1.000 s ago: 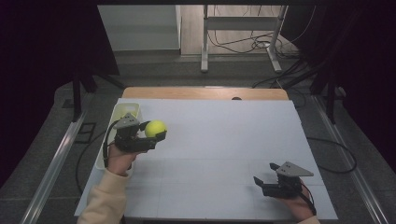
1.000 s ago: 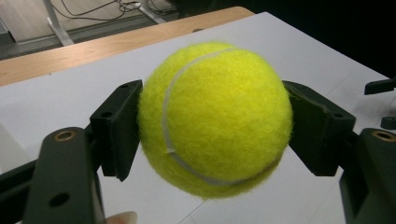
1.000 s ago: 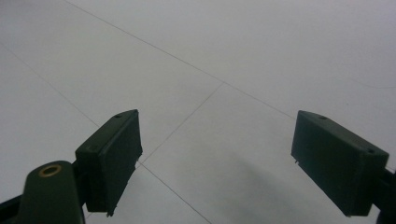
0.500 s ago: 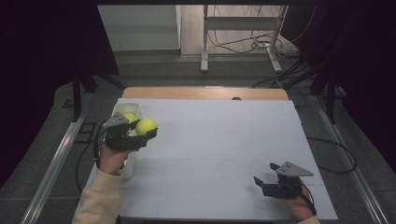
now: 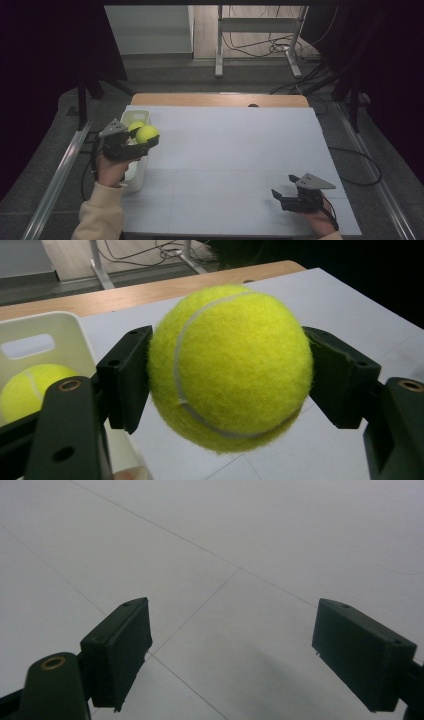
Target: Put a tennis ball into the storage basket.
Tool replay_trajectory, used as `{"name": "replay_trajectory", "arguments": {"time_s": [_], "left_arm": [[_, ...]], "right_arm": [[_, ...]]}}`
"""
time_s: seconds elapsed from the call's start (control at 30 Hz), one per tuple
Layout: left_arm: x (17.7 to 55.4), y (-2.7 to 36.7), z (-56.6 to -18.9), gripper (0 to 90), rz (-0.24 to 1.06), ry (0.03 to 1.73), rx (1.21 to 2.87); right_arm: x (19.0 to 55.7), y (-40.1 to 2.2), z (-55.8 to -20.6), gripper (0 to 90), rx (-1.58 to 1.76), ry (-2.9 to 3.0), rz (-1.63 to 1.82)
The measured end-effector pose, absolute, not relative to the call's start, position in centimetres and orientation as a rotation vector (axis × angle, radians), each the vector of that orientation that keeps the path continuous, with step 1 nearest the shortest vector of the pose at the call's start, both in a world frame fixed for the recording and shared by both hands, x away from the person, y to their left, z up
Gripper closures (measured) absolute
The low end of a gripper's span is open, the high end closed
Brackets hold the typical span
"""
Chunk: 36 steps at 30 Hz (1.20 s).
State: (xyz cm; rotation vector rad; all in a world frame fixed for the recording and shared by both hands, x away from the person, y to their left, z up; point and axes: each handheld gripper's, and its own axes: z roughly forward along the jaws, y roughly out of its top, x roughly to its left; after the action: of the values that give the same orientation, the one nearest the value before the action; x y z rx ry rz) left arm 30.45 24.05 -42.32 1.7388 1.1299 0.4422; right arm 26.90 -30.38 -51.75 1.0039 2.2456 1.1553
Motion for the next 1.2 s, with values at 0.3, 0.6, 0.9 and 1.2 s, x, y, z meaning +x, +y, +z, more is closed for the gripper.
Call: {"name": "replay_trajectory", "arguments": {"time_s": [0.3, 0.6, 0.9, 1.2], "left_arm": [[30.3, 25.5, -42.6, 26.5, 0.467, 1.178, 1.715], [30.4, 27.1, -43.0, 26.5, 0.496, 1.237, 1.692], [30.5, 28.1, -43.4, 26.5, 0.510, 1.278, 1.679], [30.9, 29.1, -44.2, 26.5, 0.509, 1.330, 1.668]], "right_arm": [[26.9, -30.3, -51.8, 16.3, 1.001, 2.247, 1.153], [26.9, -30.3, -51.8, 16.3, 1.000, 2.248, 1.150], [26.9, -30.3, -51.8, 16.3, 0.997, 2.251, 1.149], [26.9, -30.3, -51.8, 16.3, 0.998, 2.255, 1.149]]}}
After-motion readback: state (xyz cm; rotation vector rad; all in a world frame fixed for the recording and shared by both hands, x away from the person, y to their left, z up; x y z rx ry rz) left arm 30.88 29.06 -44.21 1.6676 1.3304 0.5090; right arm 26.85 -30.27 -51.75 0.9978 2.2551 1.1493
